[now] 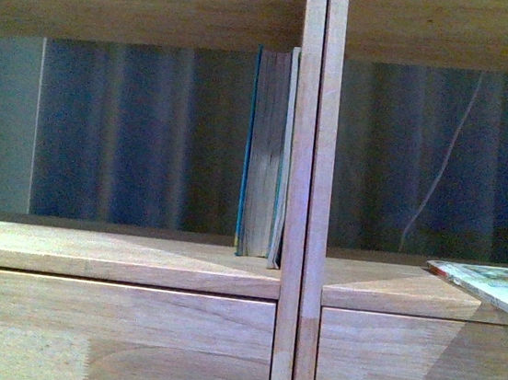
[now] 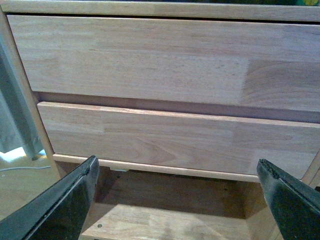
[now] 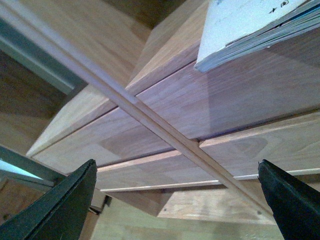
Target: Organize books on shelf
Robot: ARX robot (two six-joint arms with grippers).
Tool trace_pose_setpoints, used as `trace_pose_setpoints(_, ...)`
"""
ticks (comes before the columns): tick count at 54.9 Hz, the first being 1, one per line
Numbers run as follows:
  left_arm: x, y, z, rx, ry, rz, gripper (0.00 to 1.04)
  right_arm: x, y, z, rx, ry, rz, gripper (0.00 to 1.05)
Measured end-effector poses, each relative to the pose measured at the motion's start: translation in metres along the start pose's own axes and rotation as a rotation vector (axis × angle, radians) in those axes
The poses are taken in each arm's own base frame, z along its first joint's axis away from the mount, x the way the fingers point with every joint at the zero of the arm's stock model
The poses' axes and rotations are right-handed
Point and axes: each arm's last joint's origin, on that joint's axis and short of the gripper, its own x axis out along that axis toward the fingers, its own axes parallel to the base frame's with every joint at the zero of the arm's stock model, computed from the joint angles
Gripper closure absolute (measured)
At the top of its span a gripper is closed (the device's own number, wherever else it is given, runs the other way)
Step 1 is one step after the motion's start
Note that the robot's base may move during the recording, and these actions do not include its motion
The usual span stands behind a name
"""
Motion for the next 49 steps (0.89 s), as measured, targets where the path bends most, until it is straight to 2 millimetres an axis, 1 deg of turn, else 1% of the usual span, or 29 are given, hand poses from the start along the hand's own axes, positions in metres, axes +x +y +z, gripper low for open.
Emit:
trace_pose_setpoints(4,0.0,0.0,0.0,0.0,0.0,0.0,0.07,0.026,0.0,0.008,0.12,0.014,-0.039,0.07)
trace_pose_setpoints(7,0.0,0.0,0.0,0.0,0.0,0.0,0.07,0.037,-0.003,0.008,0.17,0.019,-0.059,0.07)
trace_pose_setpoints(10,0.0,0.0,0.0,0.0,0.0,0.0,0.07,0.042,-0.002,0.01,0.191,0.013,-0.056,0.07)
trace_pose_setpoints(19,0.0,0.0,0.0,0.0,0.0,0.0,0.07,0.056,0.0,0.026,0.234,-0.033,-0.035,0.07)
trace_pose_setpoints(25,0.0,0.0,0.0,0.0,0.0,0.0,0.07,0.067,-0.007,0.034,0.296,-0.059,-0.037,0.07)
trace_pose_setpoints(32,0.0,0.0,0.0,0.0,0.0,0.0,0.07,0.08,-0.019,0.045,0.414,-0.126,-0.052,0.08)
trace_pose_setpoints(39,0.0,0.0,0.0,0.0,0.0,0.0,0.07,0.083,-0.032,0.06,0.529,-0.224,-0.085,0.33)
trace_pose_setpoints(49,0.0,0.0,0.0,0.0,0.0,0.0,0.07,0.079,-0.043,0.068,0.597,-0.276,-0.109,0.59)
